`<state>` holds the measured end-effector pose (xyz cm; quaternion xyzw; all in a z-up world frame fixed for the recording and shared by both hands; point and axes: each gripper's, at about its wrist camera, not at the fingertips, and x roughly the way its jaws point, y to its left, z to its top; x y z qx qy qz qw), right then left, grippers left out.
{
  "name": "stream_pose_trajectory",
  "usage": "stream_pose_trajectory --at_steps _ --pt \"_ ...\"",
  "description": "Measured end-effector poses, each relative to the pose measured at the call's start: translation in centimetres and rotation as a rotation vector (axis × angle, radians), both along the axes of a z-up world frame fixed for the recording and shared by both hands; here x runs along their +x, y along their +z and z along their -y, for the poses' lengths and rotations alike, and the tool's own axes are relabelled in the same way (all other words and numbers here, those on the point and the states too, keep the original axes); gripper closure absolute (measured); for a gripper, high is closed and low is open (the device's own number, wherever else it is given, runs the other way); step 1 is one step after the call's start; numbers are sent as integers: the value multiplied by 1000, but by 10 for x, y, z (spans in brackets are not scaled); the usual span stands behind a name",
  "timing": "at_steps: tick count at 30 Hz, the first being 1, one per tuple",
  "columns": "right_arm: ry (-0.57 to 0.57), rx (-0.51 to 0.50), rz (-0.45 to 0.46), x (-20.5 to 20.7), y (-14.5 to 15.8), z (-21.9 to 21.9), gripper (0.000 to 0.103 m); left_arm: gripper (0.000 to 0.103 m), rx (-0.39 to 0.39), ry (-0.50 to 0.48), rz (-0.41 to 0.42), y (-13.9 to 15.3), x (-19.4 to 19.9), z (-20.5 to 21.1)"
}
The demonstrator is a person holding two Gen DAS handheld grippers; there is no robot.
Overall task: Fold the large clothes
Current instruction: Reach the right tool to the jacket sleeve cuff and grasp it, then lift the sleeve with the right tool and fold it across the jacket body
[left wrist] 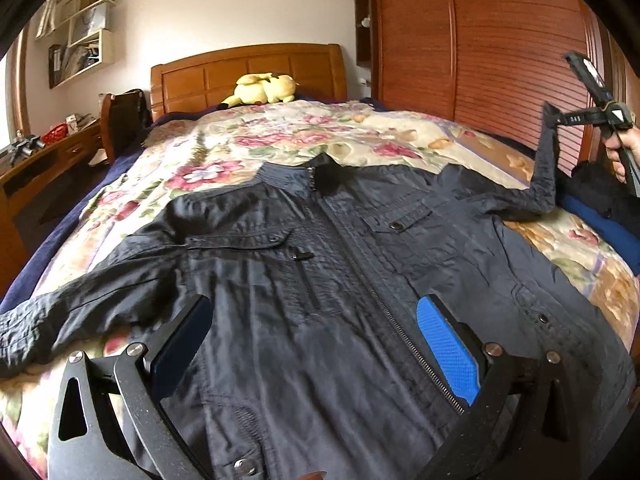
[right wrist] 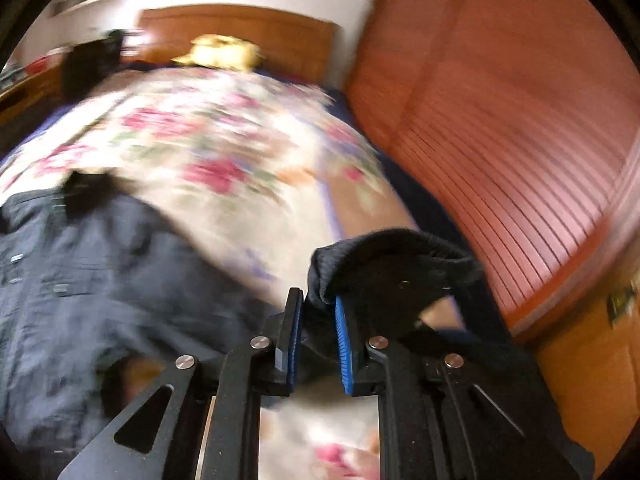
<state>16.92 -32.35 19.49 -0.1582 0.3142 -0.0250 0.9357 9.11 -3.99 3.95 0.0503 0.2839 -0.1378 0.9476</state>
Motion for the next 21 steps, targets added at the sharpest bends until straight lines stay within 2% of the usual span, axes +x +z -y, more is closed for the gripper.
stream_pose_trajectory --at_steps 6,11,17,21 --pt "295 -8 63 -65 15 -145 89 1 -23 40 23 9 -8 -28" --pt "473 3 70 -107 15 -240 91 1 -62 80 38 15 -15 -60" --pt "593 37 45 -145 -4 -315 93 1 -78 130 36 12 -17 -89" --pt "631 69 55 -156 -4 -314 95 1 -73 153 31 9 -15 -101"
